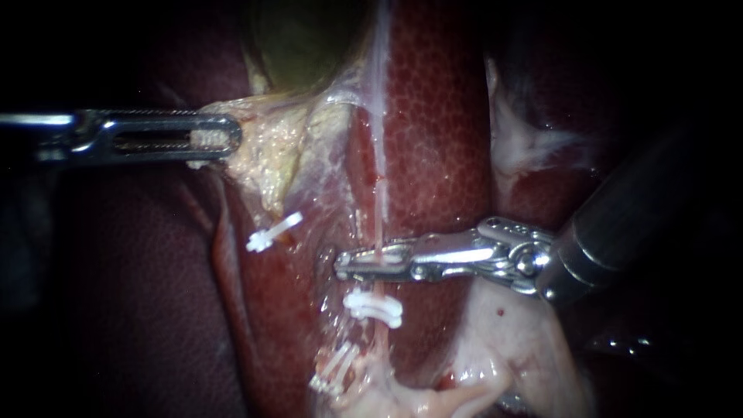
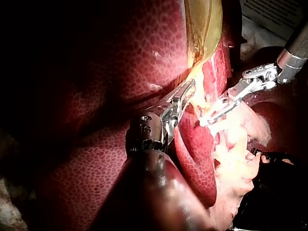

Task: Going back third clip right tube

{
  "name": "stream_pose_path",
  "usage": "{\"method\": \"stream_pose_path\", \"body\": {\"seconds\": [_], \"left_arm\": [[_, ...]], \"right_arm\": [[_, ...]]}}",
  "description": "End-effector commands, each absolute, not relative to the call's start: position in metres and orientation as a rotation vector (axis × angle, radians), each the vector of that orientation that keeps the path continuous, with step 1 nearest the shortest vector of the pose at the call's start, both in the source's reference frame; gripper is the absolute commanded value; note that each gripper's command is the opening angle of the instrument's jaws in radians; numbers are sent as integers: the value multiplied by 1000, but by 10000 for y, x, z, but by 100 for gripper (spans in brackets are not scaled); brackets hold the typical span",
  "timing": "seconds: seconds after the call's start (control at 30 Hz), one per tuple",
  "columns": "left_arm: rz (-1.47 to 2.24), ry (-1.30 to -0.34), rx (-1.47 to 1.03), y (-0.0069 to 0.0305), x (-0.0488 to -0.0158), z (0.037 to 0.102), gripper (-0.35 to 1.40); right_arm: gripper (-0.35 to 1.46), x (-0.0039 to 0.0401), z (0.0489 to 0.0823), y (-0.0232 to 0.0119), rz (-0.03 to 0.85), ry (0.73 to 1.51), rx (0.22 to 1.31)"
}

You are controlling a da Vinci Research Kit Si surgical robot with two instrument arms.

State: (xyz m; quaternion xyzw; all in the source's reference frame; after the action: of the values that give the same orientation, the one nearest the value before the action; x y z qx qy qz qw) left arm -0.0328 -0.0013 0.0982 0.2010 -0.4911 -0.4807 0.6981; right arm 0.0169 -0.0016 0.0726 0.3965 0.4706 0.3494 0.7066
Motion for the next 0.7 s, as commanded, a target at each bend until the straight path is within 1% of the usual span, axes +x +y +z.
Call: {"method": "stream_pose_path", "body": {"seconds": [0.03,0.33,0.37,0.4,0.43,0.47,0.5,0.57,0.6,0.63,0.7], "left_arm": [[-1072,-1095,448,-14,-328,982,-35],[-1072,-1095,448,-14,-328,982,-35],[-1072,-1095,448,-14,-328,983,-35],[-1072,-1095,447,-14,-328,983,-35],[-1072,-1095,447,-14,-328,983,-35],[-1072,-1095,447,-14,-328,983,-35],[-1072,-1095,447,-14,-328,983,-35],[-1072,-1095,447,-15,-329,983,-35],[-1072,-1095,447,-15,-328,983,-35],[-1072,-1095,447,-15,-328,983,-35],[-1072,-1095,446,-15,-329,983,-35]], "right_arm": [[-35,169,726,-17,776,1046,881],[-34,171,723,-18,771,1044,899],[-12,172,723,-18,774,1042,905],[14,173,724,-18,726,1058,868],[32,174,724,-17,706,1068,854],[42,176,725,-16,707,1068,854],[50,177,725,-16,694,1079,844],[56,177,726,-15,681,1110,794],[60,177,726,-14,680,1132,727],[60,177,726,-13,667,1146,697],[60,174,725,-10,625,1159,676]]}}
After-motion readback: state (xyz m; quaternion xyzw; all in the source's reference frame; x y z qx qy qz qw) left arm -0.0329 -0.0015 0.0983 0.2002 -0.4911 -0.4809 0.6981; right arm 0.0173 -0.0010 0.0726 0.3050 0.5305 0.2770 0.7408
